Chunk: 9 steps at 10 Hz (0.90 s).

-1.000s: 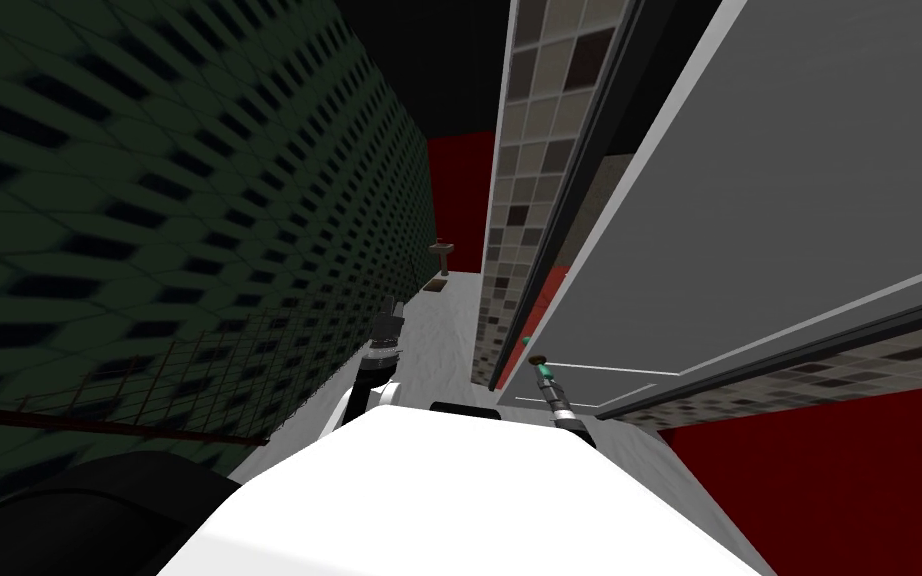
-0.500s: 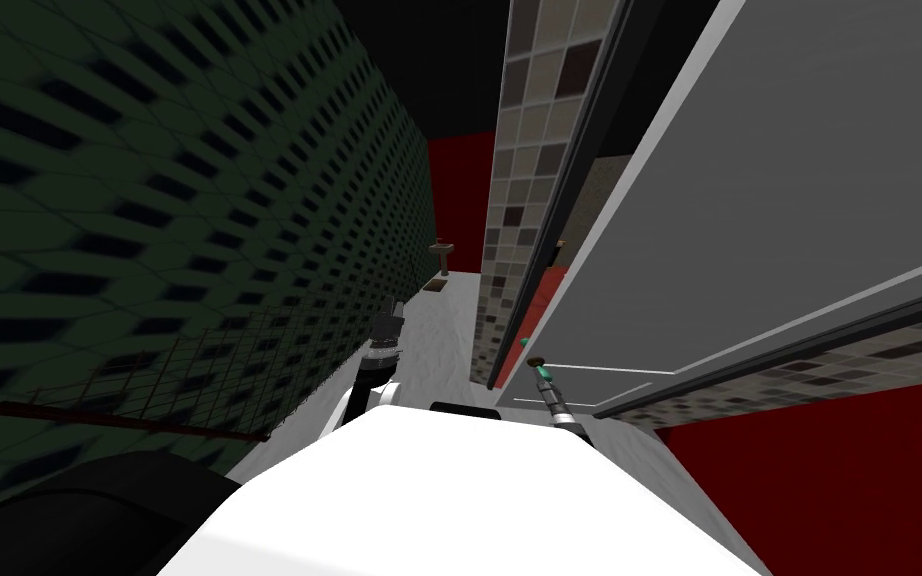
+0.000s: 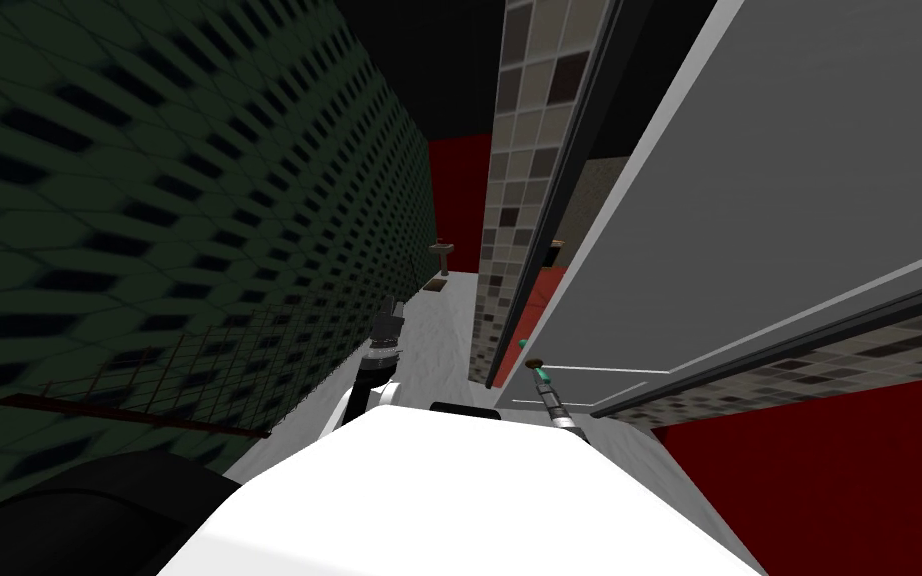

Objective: Push the door open

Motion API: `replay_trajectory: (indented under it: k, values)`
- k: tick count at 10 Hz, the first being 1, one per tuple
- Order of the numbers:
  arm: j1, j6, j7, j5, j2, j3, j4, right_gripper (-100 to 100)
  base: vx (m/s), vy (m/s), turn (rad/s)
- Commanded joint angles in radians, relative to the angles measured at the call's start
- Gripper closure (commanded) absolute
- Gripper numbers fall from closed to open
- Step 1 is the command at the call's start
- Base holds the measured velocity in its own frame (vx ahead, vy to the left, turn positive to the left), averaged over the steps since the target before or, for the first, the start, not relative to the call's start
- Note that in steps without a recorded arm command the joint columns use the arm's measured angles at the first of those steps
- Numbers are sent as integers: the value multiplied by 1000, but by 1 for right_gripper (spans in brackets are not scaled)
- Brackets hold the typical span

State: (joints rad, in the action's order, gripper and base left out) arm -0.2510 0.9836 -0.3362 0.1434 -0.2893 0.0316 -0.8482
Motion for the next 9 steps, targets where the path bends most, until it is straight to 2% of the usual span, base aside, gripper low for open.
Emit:
replay_trajectory:
  k: [1, 2, 3, 4, 5, 6, 7, 9]
  values:
    - [-6, 2, 32, -6, -7, 2, 2, 100, -15, -32, 5]
    - [-16, 7, 69, -10, -9, -11, -4, 100, -23, -31, -2]
    - [-16, 7, 73, -10, -9, -11, -4, 100, -21, -23, 3]
    - [-26, 13, 113, -13, -11, -23, -10, 100, -19, -33, 8]
    - [-26, 13, 115, -13, -11, -23, -10, 100, -13, -27, 10]
    - [-36, 19, 154, -17, -13, -36, -16, 100, -14, -32, 0]
    - [-36, 19, 156, -17, -13, -36, -16, 100, -17, -27, 4]
    - [-57, 31, 221, -24, -18, -63, -28, 100, -21, -43, 8]
